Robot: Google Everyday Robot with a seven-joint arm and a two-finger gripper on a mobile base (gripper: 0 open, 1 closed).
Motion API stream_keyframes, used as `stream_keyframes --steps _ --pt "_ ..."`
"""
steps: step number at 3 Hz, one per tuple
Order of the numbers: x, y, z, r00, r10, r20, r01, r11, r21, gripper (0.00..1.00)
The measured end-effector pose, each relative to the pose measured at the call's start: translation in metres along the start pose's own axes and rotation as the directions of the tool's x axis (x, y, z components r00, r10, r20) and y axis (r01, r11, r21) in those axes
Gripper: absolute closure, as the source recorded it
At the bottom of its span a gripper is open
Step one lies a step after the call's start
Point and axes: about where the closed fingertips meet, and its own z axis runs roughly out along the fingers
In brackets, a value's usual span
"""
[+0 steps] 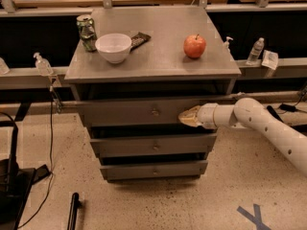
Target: Close top drawer
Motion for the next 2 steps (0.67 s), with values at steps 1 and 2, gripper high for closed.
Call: stream_keyframes --steps 1,2 --pt "0.0 0.003 -0.006 1.0 -0.007 0.004 0.007 1.0 -0.001 1.0" --pt "-0.005 0.023 -0.045 0.997 -0.064 0.04 0.065 0.9979 -0.011 1.0"
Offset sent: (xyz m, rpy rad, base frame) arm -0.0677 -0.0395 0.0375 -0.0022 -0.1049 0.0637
